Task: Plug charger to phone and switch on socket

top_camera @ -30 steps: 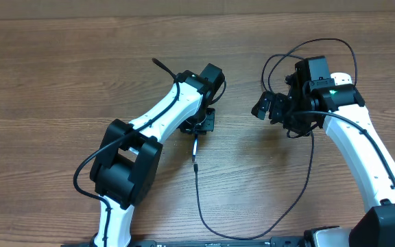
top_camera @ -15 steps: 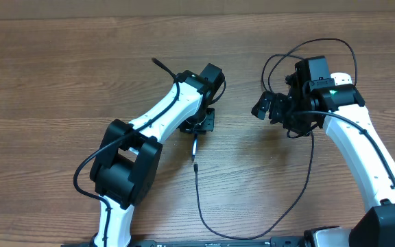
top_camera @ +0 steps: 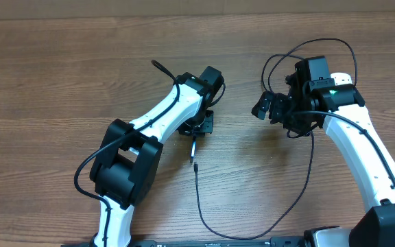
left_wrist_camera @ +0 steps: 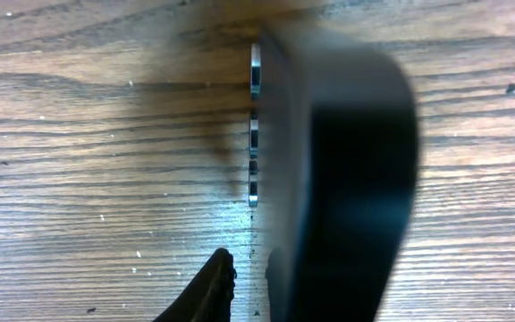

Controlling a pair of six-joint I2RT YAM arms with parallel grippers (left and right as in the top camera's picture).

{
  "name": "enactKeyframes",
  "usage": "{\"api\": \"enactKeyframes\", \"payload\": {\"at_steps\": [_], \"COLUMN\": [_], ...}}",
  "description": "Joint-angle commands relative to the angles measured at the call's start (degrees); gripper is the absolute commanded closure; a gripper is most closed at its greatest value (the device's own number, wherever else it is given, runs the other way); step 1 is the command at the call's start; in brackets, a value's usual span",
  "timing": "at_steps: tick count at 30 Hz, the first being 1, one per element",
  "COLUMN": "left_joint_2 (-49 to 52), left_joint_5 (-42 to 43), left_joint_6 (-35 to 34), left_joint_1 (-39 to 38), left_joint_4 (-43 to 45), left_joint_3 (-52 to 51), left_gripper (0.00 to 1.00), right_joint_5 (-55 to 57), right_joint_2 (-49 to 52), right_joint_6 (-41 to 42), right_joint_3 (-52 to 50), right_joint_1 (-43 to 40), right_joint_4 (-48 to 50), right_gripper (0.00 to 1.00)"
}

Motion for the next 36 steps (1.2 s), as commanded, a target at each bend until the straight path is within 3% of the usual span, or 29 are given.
{"api": "enactKeyframes", "payload": {"at_steps": [1,7,10,14,23,31,36], "left_joint_2": [-0.33,-0.33,-0.33,-0.76,-7.50,-14.62,-15.80], "left_joint_5": [-2.75,-2.36,-2.10,-0.11,21.79,35.74,38.97], "left_joint_6": [-0.68,-0.66,-0.66,-0.63,5.53,12.61,14.43], "left_joint_1": [-0.37,-0.35,-0.33,0.17,7.98,18.08,21.94], "left_joint_4": [0.13,1.03,1.16,1.36,3.54,1.90,-0.44], "left_joint_3": [-0.50,-0.50,-0.48,-0.26,1.16,1.09,1.05], "left_gripper": [0.82,0.88,0.96,0.96,0.96,0.96,0.96], "right_joint_5": [0.37,0.37,0.37,0.37,0.37,0.37,0.37], "right_joint_2": [-0.37,-0.37,-0.37,-0.37,-0.37,-0.37,-0.37], "right_joint_6": [-0.24,-0.24,-0.24,-0.24,-0.24,-0.24,-0.24], "right_joint_3": [-0.09,-0.09,-0.09,-0.09,-0.09,-0.09,-0.09], "right_joint_1": [-0.11,-0.11,-0.11,-0.11,-0.11,-0.11,-0.11], "right_joint_4": [0.20,0.20,0.20,0.20,0.20,0.20,0.20], "right_gripper": [0.00,0.00,0.00,0.00,0.00,0.00,0.00]}}
